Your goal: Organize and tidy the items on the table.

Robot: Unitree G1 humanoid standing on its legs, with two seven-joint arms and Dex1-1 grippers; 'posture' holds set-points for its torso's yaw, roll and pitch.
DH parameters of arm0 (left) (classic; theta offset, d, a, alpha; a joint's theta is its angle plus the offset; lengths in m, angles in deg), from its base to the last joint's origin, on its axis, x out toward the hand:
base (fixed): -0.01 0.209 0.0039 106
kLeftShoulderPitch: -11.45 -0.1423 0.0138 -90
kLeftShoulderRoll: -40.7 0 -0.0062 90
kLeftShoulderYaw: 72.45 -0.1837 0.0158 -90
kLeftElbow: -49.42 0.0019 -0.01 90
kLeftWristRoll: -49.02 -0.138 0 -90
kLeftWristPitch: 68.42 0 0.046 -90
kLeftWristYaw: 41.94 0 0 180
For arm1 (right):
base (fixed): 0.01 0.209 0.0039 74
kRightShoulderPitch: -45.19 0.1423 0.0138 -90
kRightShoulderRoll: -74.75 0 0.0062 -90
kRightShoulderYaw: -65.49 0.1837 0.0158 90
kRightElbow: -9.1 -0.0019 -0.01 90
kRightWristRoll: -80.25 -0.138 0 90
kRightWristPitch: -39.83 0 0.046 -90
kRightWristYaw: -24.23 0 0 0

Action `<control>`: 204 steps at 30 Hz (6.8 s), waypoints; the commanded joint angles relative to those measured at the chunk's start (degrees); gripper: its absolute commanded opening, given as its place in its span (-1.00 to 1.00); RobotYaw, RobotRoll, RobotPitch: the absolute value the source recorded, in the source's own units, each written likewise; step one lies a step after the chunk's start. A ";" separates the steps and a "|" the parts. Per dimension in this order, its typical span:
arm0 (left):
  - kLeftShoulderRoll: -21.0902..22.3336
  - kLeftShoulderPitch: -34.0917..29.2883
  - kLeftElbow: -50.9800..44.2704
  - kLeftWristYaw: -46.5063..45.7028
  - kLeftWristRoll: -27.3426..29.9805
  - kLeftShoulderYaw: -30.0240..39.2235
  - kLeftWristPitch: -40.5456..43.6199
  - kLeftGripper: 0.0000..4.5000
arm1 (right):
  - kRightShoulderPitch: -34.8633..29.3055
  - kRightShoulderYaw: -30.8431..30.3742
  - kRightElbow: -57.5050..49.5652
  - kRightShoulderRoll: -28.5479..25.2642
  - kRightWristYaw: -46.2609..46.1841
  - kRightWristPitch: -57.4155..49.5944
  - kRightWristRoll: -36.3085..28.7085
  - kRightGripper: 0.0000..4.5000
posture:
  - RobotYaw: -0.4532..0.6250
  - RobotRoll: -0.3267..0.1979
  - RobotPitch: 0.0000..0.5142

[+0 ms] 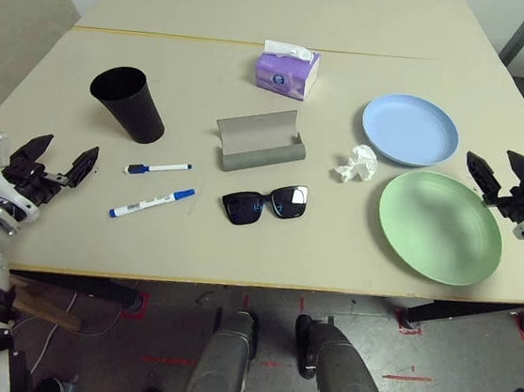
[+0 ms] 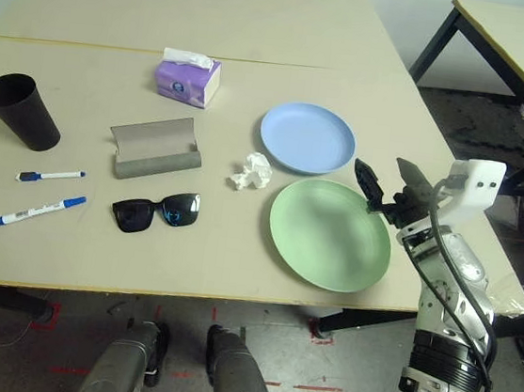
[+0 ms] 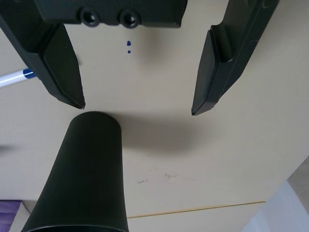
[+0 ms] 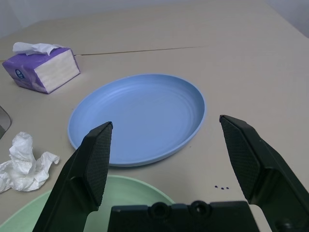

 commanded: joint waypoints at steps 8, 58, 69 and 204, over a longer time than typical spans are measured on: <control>-0.64 3.25 1.02 -0.16 -1.40 -2.24 0.43 0.99 | -1.70 1.21 -0.12 -0.39 -0.66 0.03 -1.00 1.00 | -0.14 0.25 -0.17; -0.46 11.12 1.59 45.63 2.85 -16.27 2.75 0.99 | -12.85 7.16 -5.61 -10.53 1.61 -6.33 -0.68 1.00 | -0.35 0.25 -0.21; -2.15 14.05 5.53 46.83 1.14 -17.30 -0.01 0.99 | -29.52 14.27 -21.59 -23.72 10.32 -30.74 -8.08 1.00 | -0.43 0.25 -0.20; 1.65 0.47 -15.88 51.91 15.62 -23.18 -0.52 1.00 | 54.25 -12.90 58.04 -12.03 -0.42 -41.58 11.68 -0.99 | -0.15 0.25 -0.12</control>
